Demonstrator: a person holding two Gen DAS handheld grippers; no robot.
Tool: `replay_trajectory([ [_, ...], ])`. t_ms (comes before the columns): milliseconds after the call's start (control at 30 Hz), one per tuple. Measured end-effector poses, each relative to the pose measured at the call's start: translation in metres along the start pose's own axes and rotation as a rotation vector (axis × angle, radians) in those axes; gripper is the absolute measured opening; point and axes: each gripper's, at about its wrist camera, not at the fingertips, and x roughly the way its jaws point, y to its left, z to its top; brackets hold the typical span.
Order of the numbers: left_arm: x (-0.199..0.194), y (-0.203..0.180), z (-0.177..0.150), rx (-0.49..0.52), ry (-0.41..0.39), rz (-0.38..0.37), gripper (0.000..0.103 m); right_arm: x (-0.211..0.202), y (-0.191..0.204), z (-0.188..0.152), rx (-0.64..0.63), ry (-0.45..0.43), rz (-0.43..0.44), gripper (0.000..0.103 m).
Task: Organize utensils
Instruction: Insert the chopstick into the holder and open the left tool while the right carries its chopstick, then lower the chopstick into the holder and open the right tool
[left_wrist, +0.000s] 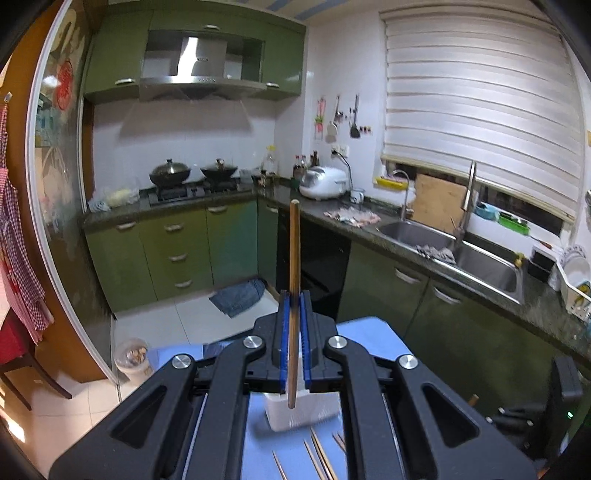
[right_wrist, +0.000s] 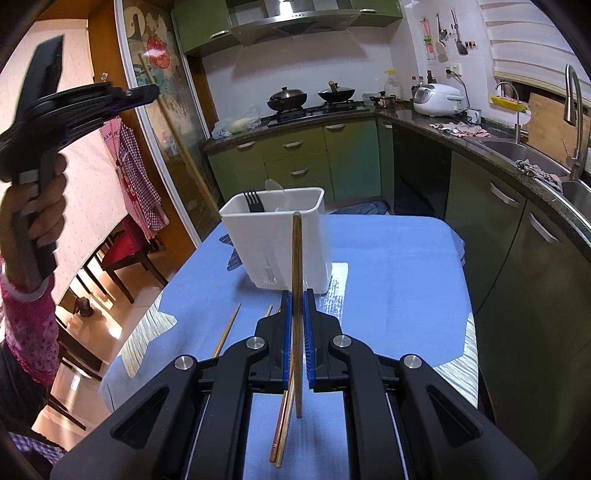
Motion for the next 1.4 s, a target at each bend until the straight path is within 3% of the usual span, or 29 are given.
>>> replay_trajectory([
  [233, 0.033, 0.002, 0.006, 0.000, -0.004, 0.027, 0.006, 0.000, -0.002, 0.005, -0.003, -0.004, 0.002, 0.007],
  [600, 0.086, 0.010, -0.041, 0.000, 0.158, 0.048, 0.007, -0.005, 0.003, 0.021, -0.021, -0.027, -0.002, 0.007],
  [733, 0.076, 0.016, -0.045, -0.005, 0.149, 0.047, 0.028, -0.017, 0.010, 0.050, -0.051, -0.085, -0.025, 0.007],
  [900, 0.050, 0.018, -0.044, 0.001, 0.122, 0.044, 0.037, -0.036, 0.019, 0.098, -0.060, -0.195, -0.026, 0.007],
  [1067, 0.026, 0.017, -0.047, 0.012, 0.104, 0.029, 0.037, -0.045, 0.033, 0.151, -0.073, -0.319, -0.026, 0.007],
  [1267, 0.007, 0.015, -0.055, 0.021, 0.099, 0.016, 0.039, 0.000, 0.039, 0.195, -0.065, -0.337, -0.055, 0.007],
  [1400, 0.002, 0.016, -0.062, 0.023, 0.111, 0.014, 0.039, 0.048, 0.033, 0.200, -0.045, -0.276, -0.074, 0.007],
])
